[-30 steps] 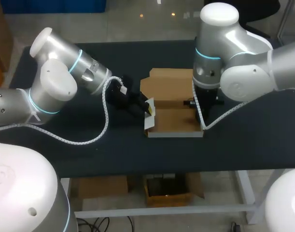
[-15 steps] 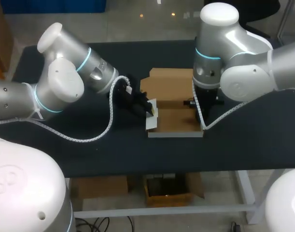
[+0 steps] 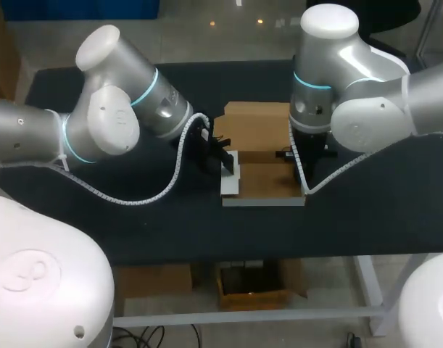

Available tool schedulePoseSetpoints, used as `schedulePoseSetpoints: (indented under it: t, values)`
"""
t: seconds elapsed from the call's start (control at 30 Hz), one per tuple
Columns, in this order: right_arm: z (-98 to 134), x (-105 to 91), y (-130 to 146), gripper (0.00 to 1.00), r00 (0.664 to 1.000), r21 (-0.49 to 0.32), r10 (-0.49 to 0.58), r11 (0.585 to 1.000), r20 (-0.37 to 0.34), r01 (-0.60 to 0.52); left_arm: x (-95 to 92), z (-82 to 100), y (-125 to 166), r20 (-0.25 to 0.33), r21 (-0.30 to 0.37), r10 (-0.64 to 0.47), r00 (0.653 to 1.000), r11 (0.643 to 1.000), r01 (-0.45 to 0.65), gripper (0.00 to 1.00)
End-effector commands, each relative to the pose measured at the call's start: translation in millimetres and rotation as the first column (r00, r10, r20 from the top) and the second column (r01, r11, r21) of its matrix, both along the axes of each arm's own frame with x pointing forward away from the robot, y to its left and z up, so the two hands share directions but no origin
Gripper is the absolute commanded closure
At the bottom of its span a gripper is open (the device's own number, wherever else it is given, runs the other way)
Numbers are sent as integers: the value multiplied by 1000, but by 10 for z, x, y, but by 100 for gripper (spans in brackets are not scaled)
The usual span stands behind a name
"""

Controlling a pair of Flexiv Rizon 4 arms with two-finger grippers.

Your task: Assemble the packaging by folding the flat box into shape, placing the metal phone stand inside, and closing the box properly

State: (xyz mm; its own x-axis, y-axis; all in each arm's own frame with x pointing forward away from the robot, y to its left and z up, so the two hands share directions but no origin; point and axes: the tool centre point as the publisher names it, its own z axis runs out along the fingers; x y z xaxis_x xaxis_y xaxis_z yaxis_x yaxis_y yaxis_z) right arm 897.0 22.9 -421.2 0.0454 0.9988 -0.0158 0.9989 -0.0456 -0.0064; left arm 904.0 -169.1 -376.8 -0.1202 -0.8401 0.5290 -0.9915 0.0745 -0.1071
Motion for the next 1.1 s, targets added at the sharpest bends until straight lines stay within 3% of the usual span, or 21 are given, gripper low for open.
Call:
schedulePoseSetpoints:
  t: [0.03, 0.27, 0.43, 1.1]
  values:
    - [-1, 3, 13, 100, 1000, -3, -1, 1000, -2, 1, 1, -18, -52, 11, 144, 34, 999, 989, -35, 60]
    - [-1, 3, 13, 100, 1000, -3, -1, 1000, -2, 1, 25, -115, 2, 2, 228, 69, 998, 971, -68, 65]
    - [-1, 3, 13, 100, 1000, -3, -1, 1000, -2, 1, 10, -143, 67, 10, 293, 103, 995, 951, -101, 73]
    - [-1, 3, 13, 100, 1000, -3, -1, 1000, -2, 1, -36, -184, 135, 60, 533, 165, 985, 829, -171, 78]
